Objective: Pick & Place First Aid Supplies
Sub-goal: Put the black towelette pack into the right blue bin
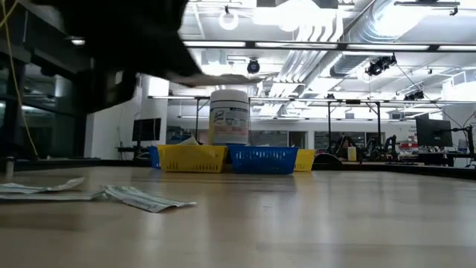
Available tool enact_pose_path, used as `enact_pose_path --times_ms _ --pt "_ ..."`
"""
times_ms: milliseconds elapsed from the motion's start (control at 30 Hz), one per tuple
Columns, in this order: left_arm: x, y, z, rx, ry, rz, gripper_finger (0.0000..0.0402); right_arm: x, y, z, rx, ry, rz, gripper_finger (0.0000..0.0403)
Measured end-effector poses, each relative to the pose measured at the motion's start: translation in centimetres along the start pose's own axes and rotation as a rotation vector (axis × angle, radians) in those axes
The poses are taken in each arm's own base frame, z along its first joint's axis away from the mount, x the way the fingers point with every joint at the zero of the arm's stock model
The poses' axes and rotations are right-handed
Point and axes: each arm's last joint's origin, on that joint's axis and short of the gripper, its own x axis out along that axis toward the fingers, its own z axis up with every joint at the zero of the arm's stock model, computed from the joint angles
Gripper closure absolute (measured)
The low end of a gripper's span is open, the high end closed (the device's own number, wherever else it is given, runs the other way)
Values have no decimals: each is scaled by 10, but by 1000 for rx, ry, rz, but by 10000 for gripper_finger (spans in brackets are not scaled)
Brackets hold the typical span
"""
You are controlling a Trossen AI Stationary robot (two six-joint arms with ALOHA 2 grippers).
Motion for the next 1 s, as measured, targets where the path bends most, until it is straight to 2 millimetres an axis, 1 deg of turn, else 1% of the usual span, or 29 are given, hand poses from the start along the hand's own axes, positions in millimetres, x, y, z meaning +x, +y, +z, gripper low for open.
enact_pose_path --times_ms 233,333,433,633,833,1000 --pt "-4 6 49 134 -221 72 401 -2 -32 4 -31 86 -91 403" --pt "-3 13 67 212 -300 128 401 3 -43 3 -21 120 -159 403" --pt "-1 21 87 247 -352 173 401 6 -54 2 -7 152 -220 403" --pt "3 45 124 363 -393 291 401 16 -74 5 45 176 -309 402" --pt "4 76 166 496 -331 327 401 31 -99 13 151 201 -365 402" --pt "-1 106 200 610 -284 344 401 40 -117 18 219 207 -397 402"
